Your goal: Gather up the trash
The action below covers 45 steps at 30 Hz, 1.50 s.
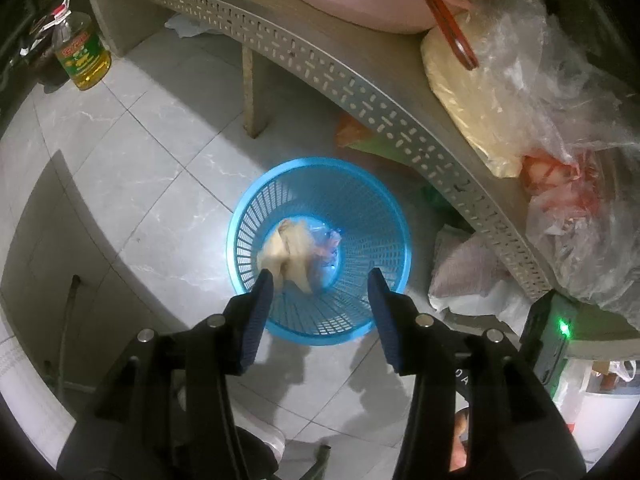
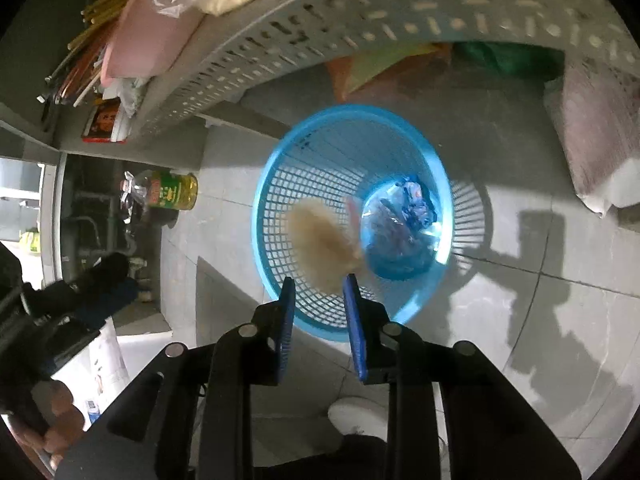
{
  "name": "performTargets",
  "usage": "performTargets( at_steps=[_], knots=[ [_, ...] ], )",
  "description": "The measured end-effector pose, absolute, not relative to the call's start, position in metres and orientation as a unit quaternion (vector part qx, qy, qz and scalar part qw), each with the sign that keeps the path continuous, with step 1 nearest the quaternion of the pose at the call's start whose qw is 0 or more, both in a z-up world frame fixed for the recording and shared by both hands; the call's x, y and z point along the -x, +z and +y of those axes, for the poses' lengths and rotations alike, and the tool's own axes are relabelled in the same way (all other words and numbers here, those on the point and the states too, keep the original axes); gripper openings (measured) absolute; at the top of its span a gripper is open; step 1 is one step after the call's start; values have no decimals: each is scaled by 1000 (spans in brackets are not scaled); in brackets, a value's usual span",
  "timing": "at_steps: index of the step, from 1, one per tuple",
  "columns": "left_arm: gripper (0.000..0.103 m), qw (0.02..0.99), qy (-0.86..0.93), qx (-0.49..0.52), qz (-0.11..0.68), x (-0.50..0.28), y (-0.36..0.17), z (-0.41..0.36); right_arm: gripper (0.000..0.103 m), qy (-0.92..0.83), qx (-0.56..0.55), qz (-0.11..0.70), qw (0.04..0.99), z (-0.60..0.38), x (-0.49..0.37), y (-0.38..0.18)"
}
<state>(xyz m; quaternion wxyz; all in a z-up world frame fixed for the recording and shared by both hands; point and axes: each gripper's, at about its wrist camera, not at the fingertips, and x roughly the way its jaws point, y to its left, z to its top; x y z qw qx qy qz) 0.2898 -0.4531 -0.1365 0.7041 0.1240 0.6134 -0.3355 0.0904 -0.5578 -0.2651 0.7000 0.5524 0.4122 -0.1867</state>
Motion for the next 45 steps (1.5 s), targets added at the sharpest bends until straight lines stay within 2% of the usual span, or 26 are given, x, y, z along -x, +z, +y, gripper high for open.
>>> performTargets(
  at_steps=[6,11,14,21,30,34,39,45],
  knots=[
    [46,709,-339,-117,606,-284,-124,-443,29,-193,-552,405,703,-556,-75,-252],
    [46,705,-355,-124,602,-278,-98,-422,42,-187,-543,394,717,-557,-63,-230],
    [46,714,-350,-130,592,-281,-70,-396,45,-176,-533,394,728,-553,-63,-217],
    [53,752,-320,-88,569,-295,9,-296,49,-132,-496,398,760,-530,-77,-178],
    [64,819,-238,-66,517,-284,85,-139,59,-52,-418,415,806,-479,-107,-121],
    [70,847,-186,-23,497,-281,112,-64,60,-18,-382,423,821,-451,-120,-96],
    [77,859,-139,22,492,-284,118,18,64,17,-343,434,833,-415,-135,-69],
    [83,843,-102,36,527,-295,84,78,66,61,-307,448,838,-365,-156,-50]
  ],
)
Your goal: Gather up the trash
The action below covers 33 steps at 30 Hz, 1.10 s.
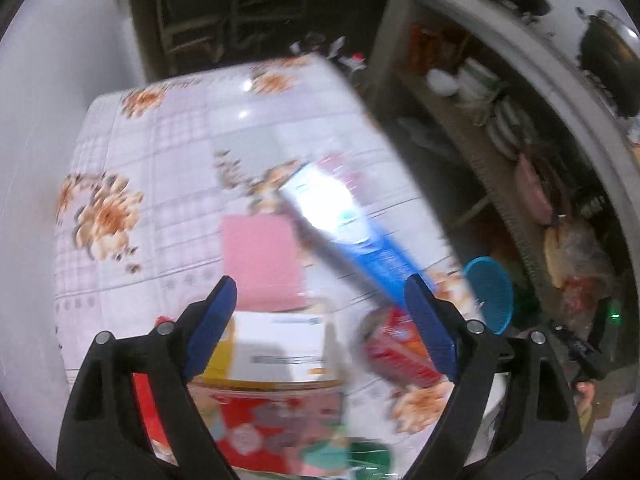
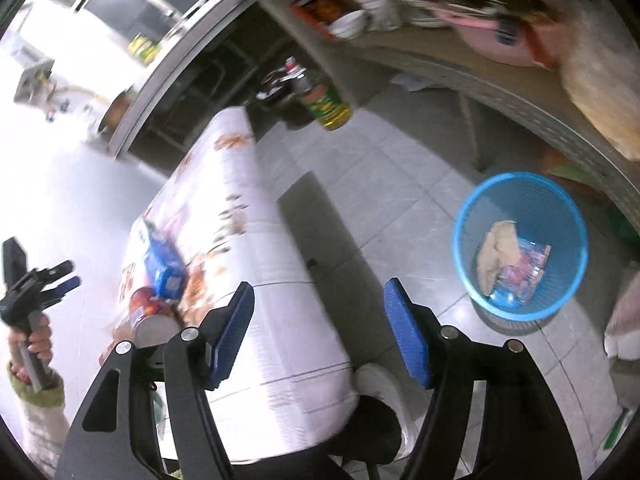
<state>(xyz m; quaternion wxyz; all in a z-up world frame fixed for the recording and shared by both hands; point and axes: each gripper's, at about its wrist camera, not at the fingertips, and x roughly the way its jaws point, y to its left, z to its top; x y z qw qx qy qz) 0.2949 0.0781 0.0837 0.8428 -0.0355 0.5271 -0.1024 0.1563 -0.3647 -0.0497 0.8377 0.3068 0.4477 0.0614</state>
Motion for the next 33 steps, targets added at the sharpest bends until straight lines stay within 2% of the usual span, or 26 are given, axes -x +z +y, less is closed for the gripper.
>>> performTargets(
  at_steps=[6,13,24,33],
  knots=[
    [83,808,-87,39,581,-328,39,104,66,100,-278,465,835,-314,-181,-39],
    [84,775,-92,8,626,-369,-6,92,66,116,-264,473,833,-286,-208,-33],
    [85,760,-92,-54,641,-383,-31,64,66,187,-170,435,864,-232,-305,45],
    [85,751,-80,-58,653,-386,-41,63,66,240,-160,498,818,-162,-406,17]
  ],
)
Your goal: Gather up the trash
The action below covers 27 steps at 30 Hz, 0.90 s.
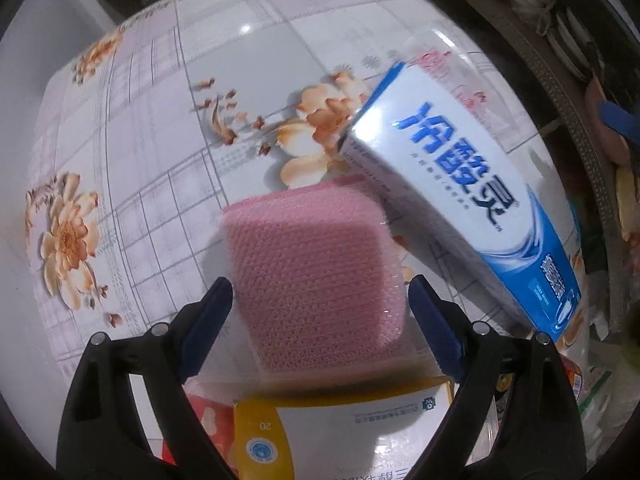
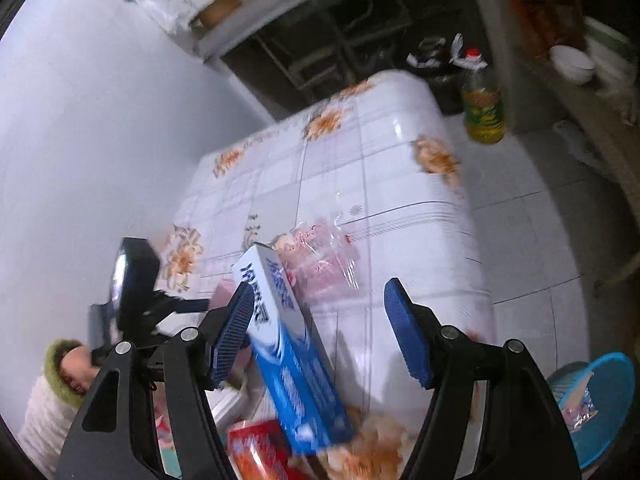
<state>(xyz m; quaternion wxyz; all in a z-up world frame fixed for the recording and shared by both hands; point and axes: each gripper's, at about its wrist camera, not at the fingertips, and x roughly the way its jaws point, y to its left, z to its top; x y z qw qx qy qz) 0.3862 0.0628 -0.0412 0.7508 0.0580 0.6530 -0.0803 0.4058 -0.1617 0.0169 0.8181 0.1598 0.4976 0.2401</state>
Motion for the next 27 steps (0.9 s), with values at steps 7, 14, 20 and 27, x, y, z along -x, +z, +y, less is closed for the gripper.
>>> performTargets(
  at_steps=[7,14,20,27],
  knots=[
    [85,750,-69,-49,656,-397,-47,68,66,223,-152,536,800,-130,-444,-21],
    [82,760,-69,-34,646,-403,-43,80,41,219,-129,547,798,-111,-455,-33],
    [78,778,-58,-18,626,-404,-38,100,18,213,-108,537,809,-109,-450,-33],
    [76,804,-34,17,594,-402,-20,125,10,177,-67,490,851,-109,-441,-13]
  ],
)
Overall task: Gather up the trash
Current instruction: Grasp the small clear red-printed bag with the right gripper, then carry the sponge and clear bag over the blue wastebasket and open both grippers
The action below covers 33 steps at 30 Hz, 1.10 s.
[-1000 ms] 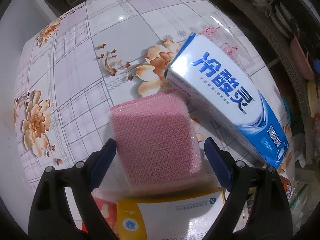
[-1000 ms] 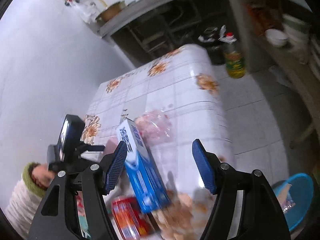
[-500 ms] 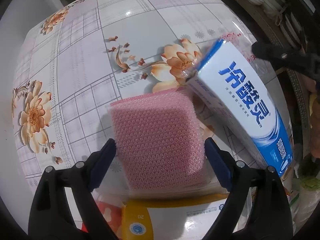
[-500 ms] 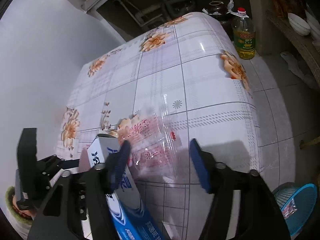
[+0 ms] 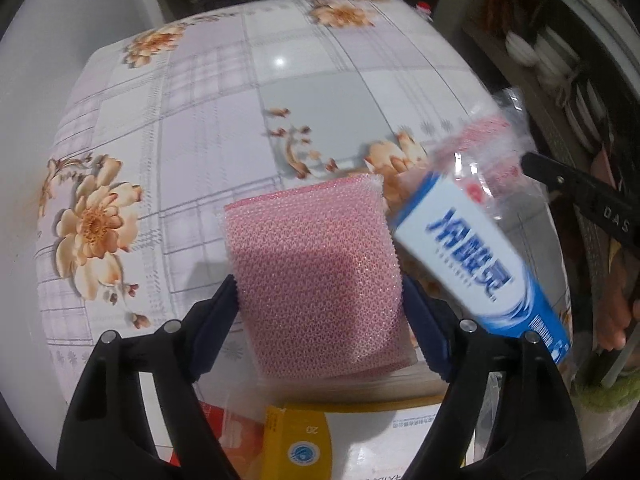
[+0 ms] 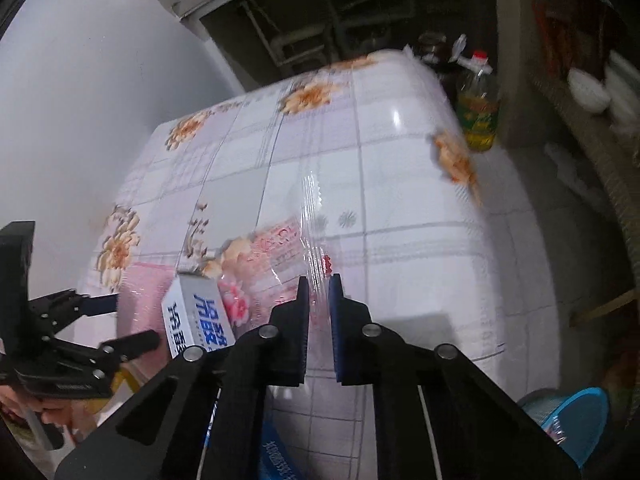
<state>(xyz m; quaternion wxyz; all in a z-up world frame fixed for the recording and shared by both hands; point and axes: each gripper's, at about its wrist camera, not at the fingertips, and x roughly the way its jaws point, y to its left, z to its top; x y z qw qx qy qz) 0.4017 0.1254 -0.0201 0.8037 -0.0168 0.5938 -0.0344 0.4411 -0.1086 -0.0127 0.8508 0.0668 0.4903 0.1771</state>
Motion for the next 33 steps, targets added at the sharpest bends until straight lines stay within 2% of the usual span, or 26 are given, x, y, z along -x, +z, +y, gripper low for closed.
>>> performTargets(
  at_steps=[12,33],
  knots=[
    [76,857,1,17,515,-383,21,126,9,104,-61,429,895,-131,-433,18],
    [76,910,-13,36,413,-345,91,114,9,115,-154,375,907,-194,-384,61]
  ],
)
